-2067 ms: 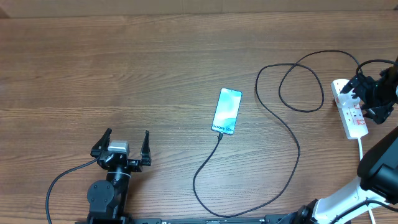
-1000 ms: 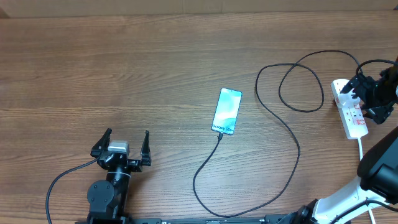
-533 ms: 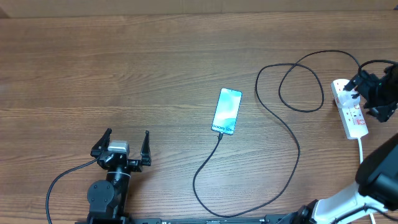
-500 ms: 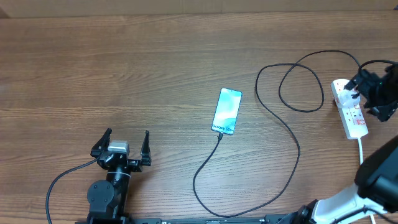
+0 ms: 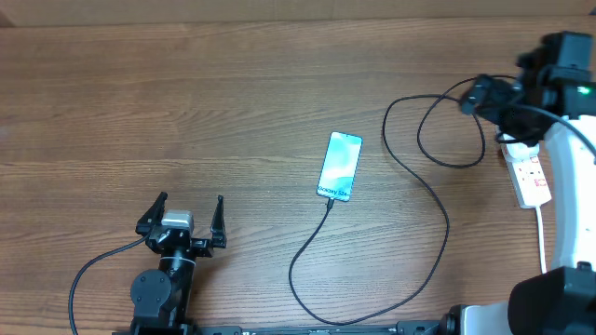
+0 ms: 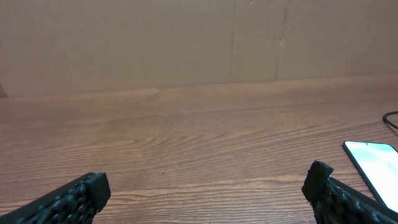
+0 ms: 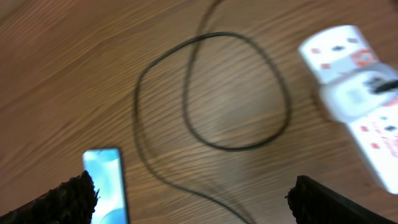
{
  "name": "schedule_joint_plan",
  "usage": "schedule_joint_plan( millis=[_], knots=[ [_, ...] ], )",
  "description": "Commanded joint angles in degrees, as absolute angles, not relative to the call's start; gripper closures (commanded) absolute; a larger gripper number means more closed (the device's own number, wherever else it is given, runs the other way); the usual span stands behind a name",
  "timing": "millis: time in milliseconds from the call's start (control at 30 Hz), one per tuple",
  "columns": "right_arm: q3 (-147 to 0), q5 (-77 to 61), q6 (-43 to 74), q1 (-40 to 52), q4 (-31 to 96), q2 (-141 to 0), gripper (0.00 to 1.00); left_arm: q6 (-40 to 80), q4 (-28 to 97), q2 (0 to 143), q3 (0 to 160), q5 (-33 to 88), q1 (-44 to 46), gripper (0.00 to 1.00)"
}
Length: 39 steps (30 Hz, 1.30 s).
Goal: Plug charger to phone and switch on socket
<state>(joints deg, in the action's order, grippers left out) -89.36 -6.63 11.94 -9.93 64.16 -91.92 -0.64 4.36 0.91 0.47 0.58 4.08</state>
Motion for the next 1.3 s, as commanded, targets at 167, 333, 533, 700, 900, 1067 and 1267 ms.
schedule_joint_plan(
  millis=[167,333,533,700,900,1067,1267],
  knots=[
    [-90.72,-6.52,11.92,0.45,64.12,-88.03,0.0,-1.93,4.47,0.23,0.27,-0.21,3.75,0.01],
    [-90.72,-6.52,11.92,3.86,64.12,-87.85,0.0,-1.93,4.47,0.23,0.27,-0.23,3.77,0.0],
    [-90.72,-1.96,11.92,4.38,64.1,-87.85,0.0,-1.93,4.47,0.23,0.27,-0.21,3.75,0.0],
    [-90.72,-2.0,11.92,4.4,63.66,-87.85,0.0,-1.93,4.47,0.23,0.27,-0.23,3.77,0.0],
    [-90.59,-1.67,11.88,4.4,64.58,-87.85,0.0,-1.93,4.47,0.23,0.27,-0.23,3.75,0.01],
    [-89.27,-1.56,11.7,4.4,63.86,-87.85,0.0,-1.93,4.47,0.23,0.27,-0.21,3.77,0.01],
    [-84.31,-1.58,10.13,4.45,61.08,-87.85,0.0,-1.93,4.47,0.23,0.27,-0.21,3.77,0.0]
  ],
)
